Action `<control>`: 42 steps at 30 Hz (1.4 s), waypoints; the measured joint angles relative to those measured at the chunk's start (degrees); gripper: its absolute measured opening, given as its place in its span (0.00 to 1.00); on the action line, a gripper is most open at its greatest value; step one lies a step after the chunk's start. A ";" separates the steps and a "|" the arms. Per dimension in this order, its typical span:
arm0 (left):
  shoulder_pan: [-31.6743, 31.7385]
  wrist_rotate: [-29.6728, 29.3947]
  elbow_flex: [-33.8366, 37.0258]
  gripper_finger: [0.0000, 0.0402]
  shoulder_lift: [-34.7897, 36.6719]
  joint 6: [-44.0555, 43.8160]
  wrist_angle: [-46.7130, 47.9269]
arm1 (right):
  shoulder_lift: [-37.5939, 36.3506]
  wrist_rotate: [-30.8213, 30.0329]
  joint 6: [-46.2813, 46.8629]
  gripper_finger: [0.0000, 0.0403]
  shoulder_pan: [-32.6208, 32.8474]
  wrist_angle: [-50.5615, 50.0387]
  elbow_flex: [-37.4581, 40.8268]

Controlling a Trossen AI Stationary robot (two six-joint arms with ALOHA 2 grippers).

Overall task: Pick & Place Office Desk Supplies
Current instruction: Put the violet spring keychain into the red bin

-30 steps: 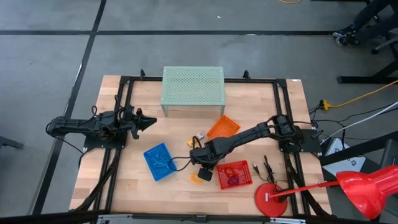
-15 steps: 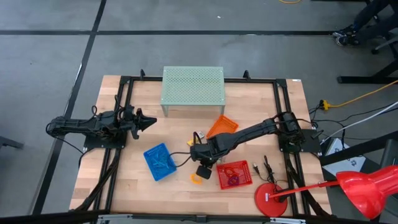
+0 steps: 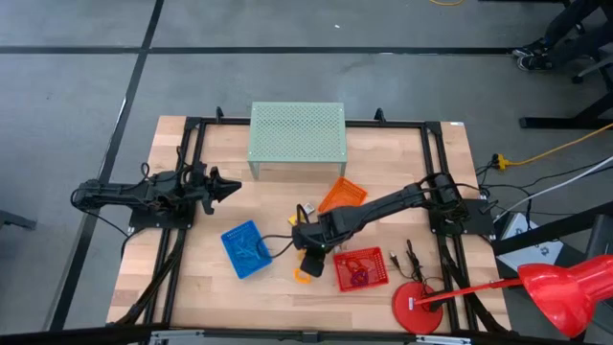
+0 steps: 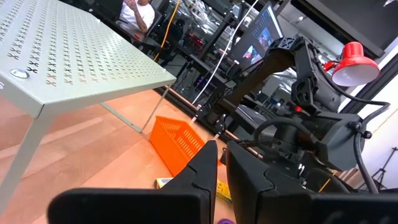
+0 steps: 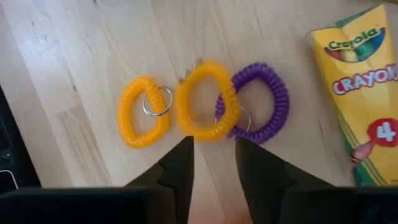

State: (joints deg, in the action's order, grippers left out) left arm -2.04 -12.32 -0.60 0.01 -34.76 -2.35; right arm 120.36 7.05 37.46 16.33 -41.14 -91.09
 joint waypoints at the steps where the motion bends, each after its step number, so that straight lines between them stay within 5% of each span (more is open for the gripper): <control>1: 0.02 0.00 0.02 0.08 0.00 0.00 0.00 | 0.00 0.01 0.05 0.30 0.01 -0.02 0.00; 13: 0.01 0.00 0.00 0.08 0.00 0.00 0.00 | 0.00 0.55 0.92 0.28 0.67 4.83 0.00; 23: 0.02 0.00 0.01 0.08 0.00 0.00 0.00 | 0.26 -6.44 4.51 0.29 -1.87 1.05 0.00; 42: 0.01 0.00 0.01 0.08 0.00 0.00 0.01 | 4.85 -1.91 7.25 0.29 -3.00 0.66 -0.04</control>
State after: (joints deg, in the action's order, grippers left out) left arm -2.03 -12.32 -0.59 0.01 -34.76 -2.34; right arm 125.21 5.14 44.71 13.33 -40.48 -91.13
